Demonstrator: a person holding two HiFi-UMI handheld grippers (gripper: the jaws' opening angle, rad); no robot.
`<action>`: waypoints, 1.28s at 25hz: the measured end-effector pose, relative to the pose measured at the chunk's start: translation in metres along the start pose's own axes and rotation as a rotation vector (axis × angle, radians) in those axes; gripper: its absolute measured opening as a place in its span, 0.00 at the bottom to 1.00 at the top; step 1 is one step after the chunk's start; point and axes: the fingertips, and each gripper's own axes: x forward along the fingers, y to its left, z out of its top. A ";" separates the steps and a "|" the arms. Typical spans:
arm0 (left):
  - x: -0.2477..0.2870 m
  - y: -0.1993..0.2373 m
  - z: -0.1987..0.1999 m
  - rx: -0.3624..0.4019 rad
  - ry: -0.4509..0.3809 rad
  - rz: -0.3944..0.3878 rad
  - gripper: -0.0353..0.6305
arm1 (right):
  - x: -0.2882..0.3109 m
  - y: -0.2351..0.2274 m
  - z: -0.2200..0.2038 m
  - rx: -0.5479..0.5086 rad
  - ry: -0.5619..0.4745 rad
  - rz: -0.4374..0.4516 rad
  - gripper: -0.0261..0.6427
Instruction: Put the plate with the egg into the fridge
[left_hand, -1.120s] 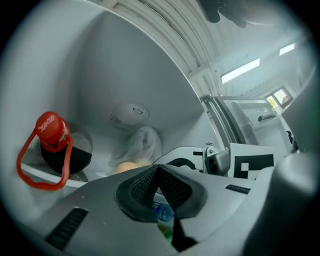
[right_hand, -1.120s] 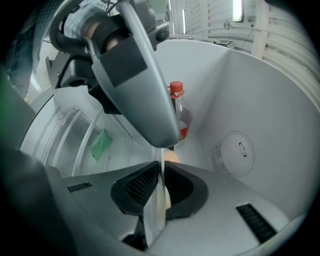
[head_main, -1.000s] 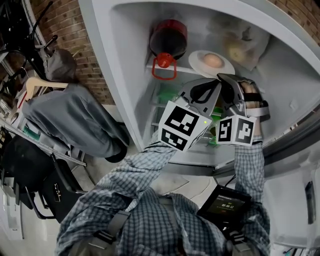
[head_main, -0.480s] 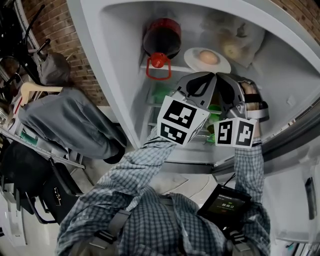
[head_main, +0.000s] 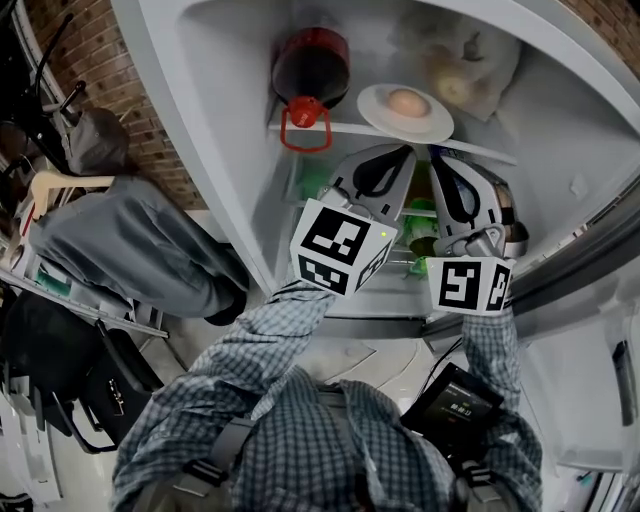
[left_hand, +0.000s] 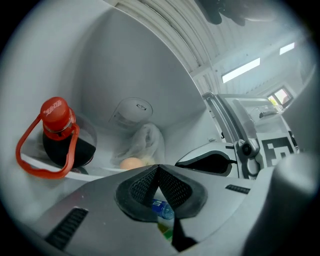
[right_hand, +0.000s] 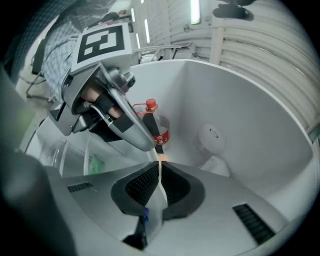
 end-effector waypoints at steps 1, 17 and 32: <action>-0.003 0.000 -0.002 -0.010 0.001 -0.001 0.06 | -0.003 0.003 -0.002 0.054 0.000 0.004 0.07; -0.068 -0.013 -0.086 -0.126 0.153 0.022 0.06 | -0.052 0.091 -0.008 0.589 0.024 0.050 0.07; -0.120 -0.027 -0.155 -0.208 0.316 0.049 0.06 | -0.063 0.157 0.019 0.786 0.013 0.168 0.07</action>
